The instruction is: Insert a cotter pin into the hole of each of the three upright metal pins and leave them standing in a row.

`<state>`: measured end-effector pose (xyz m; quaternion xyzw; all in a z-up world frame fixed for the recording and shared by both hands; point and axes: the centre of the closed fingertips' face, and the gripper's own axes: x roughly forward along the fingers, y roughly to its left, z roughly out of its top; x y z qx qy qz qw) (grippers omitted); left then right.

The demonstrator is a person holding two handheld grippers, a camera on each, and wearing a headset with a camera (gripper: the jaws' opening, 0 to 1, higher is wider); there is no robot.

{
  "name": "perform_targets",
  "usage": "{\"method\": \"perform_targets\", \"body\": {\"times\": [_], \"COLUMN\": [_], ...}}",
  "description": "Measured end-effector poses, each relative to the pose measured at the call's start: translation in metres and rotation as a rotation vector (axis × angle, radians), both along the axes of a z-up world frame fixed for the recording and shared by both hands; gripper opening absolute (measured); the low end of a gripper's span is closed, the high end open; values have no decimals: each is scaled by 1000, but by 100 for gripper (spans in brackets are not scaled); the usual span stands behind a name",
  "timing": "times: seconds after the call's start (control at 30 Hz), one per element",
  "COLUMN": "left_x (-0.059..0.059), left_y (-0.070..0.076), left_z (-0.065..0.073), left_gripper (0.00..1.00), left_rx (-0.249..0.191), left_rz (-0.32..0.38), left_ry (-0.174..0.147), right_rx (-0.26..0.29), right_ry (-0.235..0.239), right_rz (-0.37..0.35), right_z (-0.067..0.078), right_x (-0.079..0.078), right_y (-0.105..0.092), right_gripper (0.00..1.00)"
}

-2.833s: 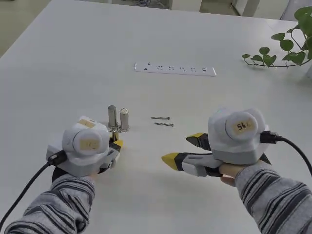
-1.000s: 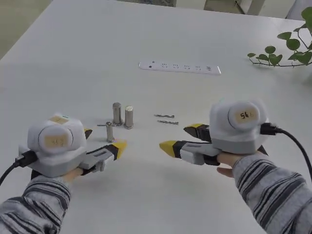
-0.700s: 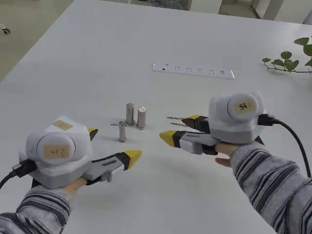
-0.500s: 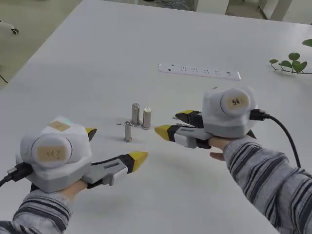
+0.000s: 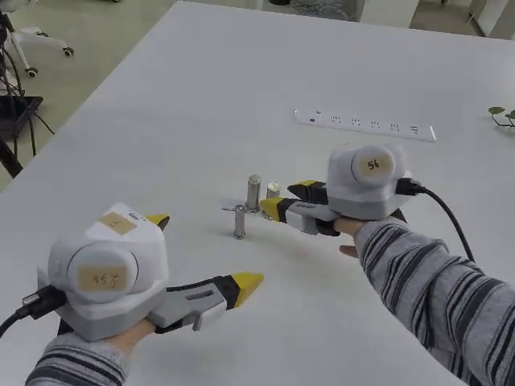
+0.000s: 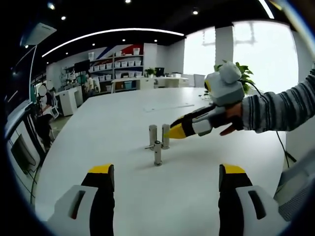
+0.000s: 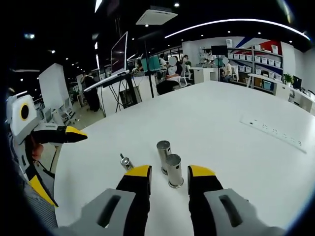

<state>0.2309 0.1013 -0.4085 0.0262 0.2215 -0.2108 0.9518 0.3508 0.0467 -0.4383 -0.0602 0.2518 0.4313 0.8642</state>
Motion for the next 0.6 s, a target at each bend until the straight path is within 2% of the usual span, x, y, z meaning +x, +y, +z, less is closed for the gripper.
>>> {"method": "perform_targets", "body": {"times": [0.13, 0.33, 0.6], "left_x": [-6, -14, -23], "left_y": [1, 3, -1], "left_z": [3, 11, 8], "left_gripper": [87, 87, 86], "left_rx": [6, 8, 0], "left_rz": [-5, -9, -11], "left_ry": [1, -17, -7], "right_rx": [-6, -10, -19], "right_ry": [14, 21, 15], "right_rz": [-2, -12, -41], "right_z": [-6, -8, -6], "right_x": [7, 9, 6], "right_y": [4, 6, 5], "right_gripper": [20, 13, 10]}}
